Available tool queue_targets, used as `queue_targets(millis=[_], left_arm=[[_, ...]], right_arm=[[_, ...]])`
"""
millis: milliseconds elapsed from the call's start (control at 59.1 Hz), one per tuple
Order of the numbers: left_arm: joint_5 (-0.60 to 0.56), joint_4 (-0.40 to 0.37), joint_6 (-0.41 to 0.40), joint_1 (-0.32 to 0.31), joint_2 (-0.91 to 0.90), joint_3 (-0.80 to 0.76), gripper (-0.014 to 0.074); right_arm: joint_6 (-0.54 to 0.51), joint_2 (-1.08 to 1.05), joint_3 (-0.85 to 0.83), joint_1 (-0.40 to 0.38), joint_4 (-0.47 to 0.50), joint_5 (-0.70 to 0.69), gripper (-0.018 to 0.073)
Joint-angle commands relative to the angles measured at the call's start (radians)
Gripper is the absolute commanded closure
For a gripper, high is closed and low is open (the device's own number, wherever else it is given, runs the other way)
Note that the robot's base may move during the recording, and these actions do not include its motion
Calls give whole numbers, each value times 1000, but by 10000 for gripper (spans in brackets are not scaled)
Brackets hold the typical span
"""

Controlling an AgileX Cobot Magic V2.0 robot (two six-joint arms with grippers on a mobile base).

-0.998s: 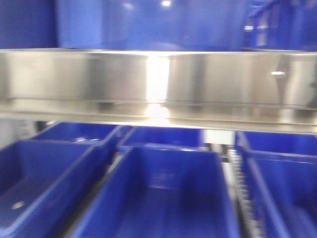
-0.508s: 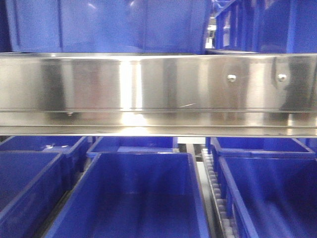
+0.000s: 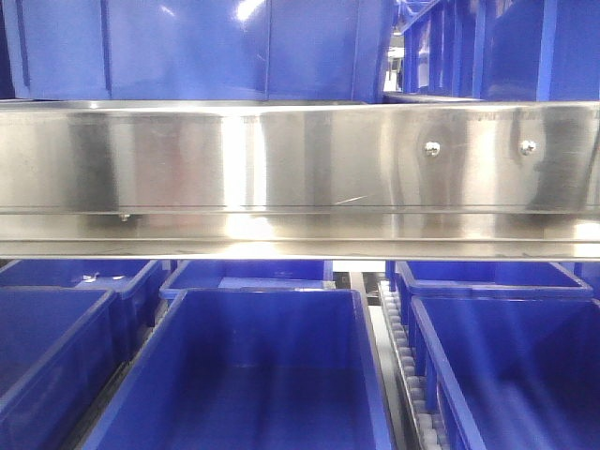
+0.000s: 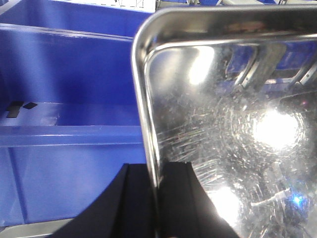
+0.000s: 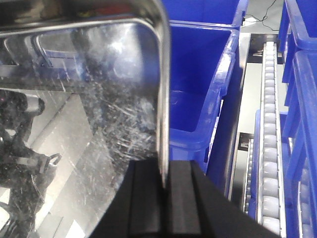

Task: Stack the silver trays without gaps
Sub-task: 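Lower the held silver tray onto the gray tray on the shelf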

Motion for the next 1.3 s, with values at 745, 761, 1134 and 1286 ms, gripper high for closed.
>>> queue_targets(millis=[745, 761, 1134, 1286], left_arm=[[335, 106, 37, -16, -1, -10, 603], [347, 109, 39, -16, -1, -10, 603], [394, 111, 89, -16, 48, 98, 603], [369, 111, 89, -16, 73, 156, 603]], right_arm=[[-8, 2, -9, 54, 165, 179, 638], [-8, 6, -9, 61, 165, 185, 638], [-8, 145, -9, 138, 165, 283, 638], [-8, 207, -9, 138, 165, 302, 638]])
